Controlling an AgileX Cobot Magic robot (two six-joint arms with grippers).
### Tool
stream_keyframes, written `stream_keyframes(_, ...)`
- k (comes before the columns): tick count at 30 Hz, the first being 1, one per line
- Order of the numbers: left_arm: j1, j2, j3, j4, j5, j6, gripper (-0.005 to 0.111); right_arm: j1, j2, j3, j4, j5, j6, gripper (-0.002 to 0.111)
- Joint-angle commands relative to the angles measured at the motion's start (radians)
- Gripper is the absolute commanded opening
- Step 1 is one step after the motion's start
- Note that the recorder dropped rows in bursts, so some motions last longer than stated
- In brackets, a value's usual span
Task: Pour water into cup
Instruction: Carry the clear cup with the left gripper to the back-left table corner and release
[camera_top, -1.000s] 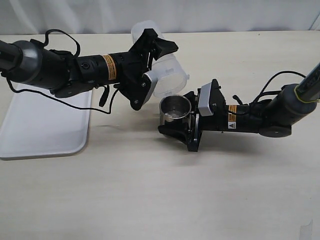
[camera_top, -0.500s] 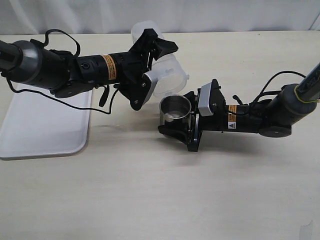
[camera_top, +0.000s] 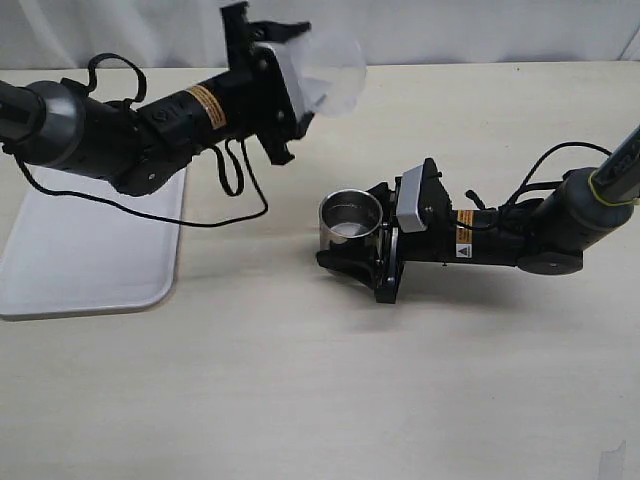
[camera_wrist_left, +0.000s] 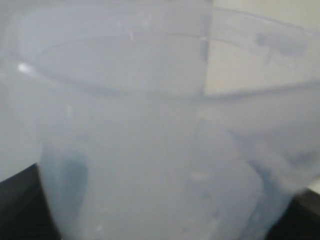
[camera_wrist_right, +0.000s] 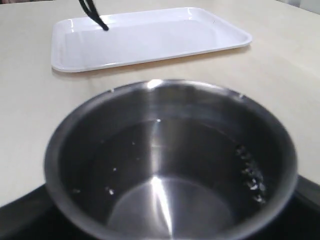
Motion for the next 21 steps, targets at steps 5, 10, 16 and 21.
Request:
stream_keyframes(5,0.115,-0.007,-0.134,-0.422,0.237,-0.497,0.0,0.001,-0.003,-0.003,-0.002,-0.033,0.0,0.004)
stream_keyframes(10,0.266,-0.007,-0.21,-0.422,0.31,-0.736,0.0,0.001,-0.003,-0.003,-0.002,-0.033,0.0,0.004)
stream_keyframes(16,0.406,-0.005,-0.209,-0.406,0.337,-0.821,0.0,0.001,-0.003,-0.003,-0.003,-0.033,0.0,0.004)
stream_keyframes(21,0.507,0.019,-0.209,-0.184,0.3,-1.013,0.0,0.001,-0.003,-0.003,-0.003,-0.033,0.0,0.004)
